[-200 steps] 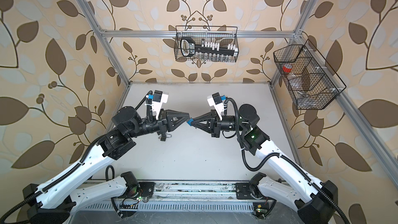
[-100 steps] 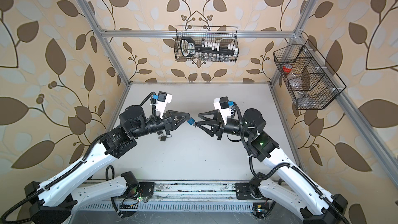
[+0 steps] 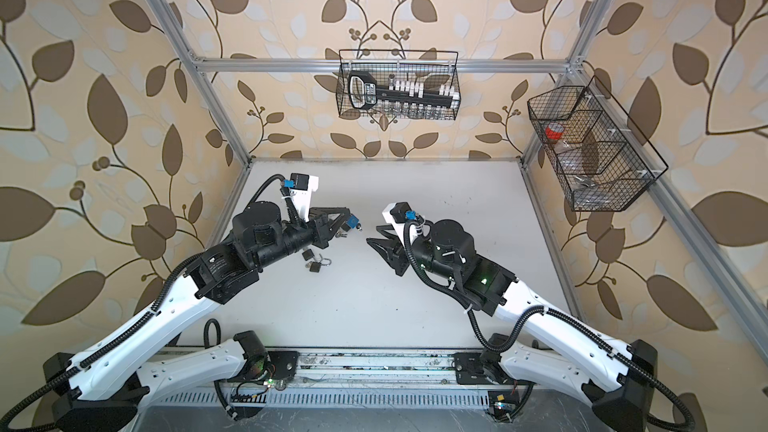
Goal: Lock with the key
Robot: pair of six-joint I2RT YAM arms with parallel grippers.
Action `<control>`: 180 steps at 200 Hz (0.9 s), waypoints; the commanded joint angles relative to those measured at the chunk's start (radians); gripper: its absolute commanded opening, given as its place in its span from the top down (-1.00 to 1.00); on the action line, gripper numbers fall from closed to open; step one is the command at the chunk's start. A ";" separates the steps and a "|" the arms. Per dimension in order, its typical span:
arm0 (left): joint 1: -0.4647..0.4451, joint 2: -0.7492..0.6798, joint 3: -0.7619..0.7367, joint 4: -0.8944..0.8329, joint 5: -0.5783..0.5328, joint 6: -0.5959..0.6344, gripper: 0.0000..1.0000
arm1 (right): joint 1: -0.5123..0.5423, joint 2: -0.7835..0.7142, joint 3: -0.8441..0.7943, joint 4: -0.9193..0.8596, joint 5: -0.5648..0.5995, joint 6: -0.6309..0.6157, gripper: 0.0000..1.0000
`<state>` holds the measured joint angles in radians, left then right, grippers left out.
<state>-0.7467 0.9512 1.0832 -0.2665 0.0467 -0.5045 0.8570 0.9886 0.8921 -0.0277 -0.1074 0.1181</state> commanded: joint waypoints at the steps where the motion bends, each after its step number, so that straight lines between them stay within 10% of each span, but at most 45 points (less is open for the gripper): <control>1: -0.003 -0.016 0.026 0.046 -0.049 -0.021 1.00 | 0.008 0.027 0.016 0.069 0.065 0.012 0.23; 180: -0.002 0.004 0.023 0.079 0.027 -0.036 1.00 | 0.010 0.178 0.074 0.144 -0.007 0.051 0.55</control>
<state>-0.7467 0.9531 1.0832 -0.2573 0.0521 -0.5266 0.8619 1.1652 0.9421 0.0948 -0.1055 0.1589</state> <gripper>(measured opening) 0.050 0.250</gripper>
